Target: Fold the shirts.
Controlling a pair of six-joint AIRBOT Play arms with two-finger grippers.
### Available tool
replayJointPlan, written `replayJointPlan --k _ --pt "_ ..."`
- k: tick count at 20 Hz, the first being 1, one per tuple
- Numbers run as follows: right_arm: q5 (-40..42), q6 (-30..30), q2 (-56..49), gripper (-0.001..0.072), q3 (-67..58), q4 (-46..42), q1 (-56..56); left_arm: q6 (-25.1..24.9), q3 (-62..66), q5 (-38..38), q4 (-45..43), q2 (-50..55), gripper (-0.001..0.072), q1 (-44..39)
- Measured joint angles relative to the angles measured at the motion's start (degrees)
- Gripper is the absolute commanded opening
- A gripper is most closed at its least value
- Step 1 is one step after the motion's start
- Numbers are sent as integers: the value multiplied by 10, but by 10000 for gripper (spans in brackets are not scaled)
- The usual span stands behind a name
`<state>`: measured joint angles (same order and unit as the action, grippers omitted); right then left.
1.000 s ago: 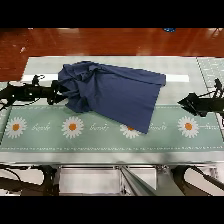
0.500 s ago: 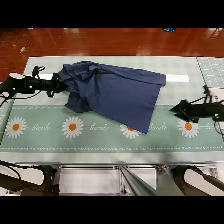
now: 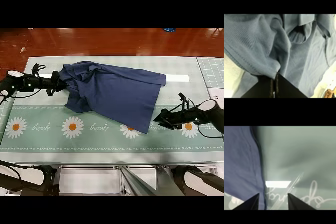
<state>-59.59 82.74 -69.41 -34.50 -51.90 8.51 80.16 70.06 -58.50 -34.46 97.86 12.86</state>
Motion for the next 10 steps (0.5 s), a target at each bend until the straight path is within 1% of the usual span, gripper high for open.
replayJointPlan --k 6,7,8,9,10 --pt "23 7 -54 399 0 60 -77 0 0 -5 0 0 22 0" --pt "31 7 -60 337 0 70 -92 0 0 -6 0 0 23 0" --pt "42 6 -65 256 -3 74 -106 0 0 -7 0 0 23 0" --pt "53 6 -69 155 -9 74 -117 0 0 -9 0 0 23 0" --pt "73 2 -72 29 -19 74 -127 0 0 -10 0 0 23 0"
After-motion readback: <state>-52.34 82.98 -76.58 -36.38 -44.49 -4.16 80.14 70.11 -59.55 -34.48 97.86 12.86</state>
